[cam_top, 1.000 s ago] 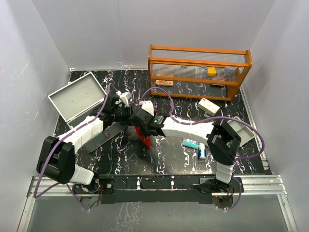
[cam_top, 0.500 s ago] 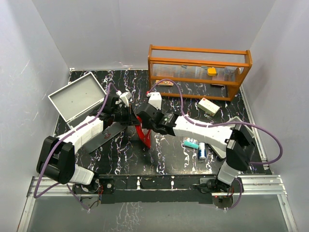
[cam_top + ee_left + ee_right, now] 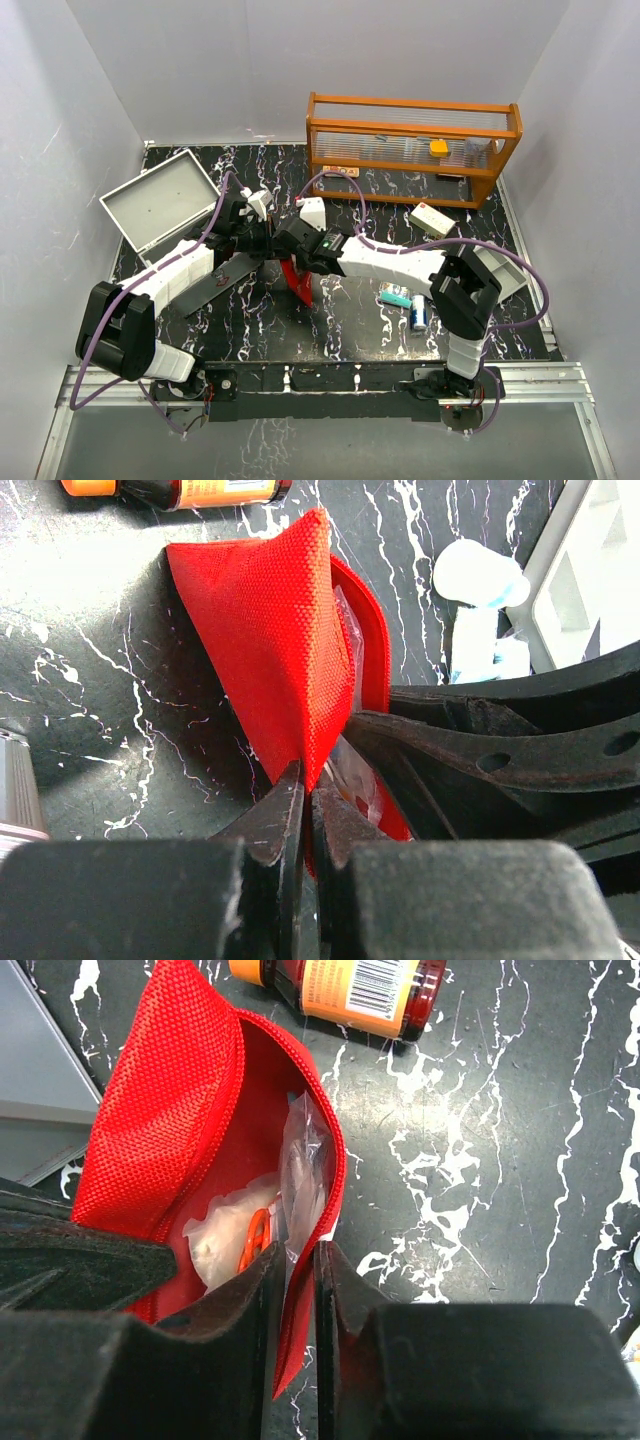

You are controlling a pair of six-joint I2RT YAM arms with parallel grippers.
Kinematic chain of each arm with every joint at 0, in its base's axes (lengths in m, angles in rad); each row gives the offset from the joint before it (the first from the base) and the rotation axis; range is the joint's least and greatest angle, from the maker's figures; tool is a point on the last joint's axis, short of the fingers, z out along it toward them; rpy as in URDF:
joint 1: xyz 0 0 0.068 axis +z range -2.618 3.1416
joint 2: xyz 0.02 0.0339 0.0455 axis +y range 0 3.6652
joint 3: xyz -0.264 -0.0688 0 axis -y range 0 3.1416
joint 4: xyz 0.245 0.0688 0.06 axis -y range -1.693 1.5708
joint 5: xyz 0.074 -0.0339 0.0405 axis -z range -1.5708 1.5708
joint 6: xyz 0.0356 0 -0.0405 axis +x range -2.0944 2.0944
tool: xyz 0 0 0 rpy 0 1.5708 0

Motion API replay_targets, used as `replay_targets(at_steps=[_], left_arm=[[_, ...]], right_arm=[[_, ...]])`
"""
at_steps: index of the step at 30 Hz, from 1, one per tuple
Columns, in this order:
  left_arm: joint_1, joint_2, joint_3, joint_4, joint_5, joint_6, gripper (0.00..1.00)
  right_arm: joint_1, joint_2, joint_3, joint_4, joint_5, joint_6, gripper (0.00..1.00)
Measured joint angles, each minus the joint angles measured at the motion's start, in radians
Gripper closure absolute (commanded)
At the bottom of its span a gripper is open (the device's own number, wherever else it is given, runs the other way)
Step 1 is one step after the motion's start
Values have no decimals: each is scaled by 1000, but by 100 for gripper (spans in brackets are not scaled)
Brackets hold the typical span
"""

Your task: Organize the medicine kit

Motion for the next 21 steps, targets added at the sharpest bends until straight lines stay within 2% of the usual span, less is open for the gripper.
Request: replay_targets(at_steps=[4, 6, 7, 12, 21], left_arm=[[0, 0, 0, 0, 0, 0, 100], [0, 0, 0, 0, 0, 0, 100], [0, 0, 0, 0, 0, 0, 100], [0, 2, 0, 1, 6, -4, 100], [0, 29, 0, 32, 68, -56, 100]], right_arm=[[0, 0, 0, 11, -8, -16, 73], [0, 0, 0, 13, -8, -19, 71], [0, -2, 0, 13, -7, -21, 72], [0, -11, 0, 27, -21, -41, 100], [-4, -14, -2, 78, -108, -94, 100]])
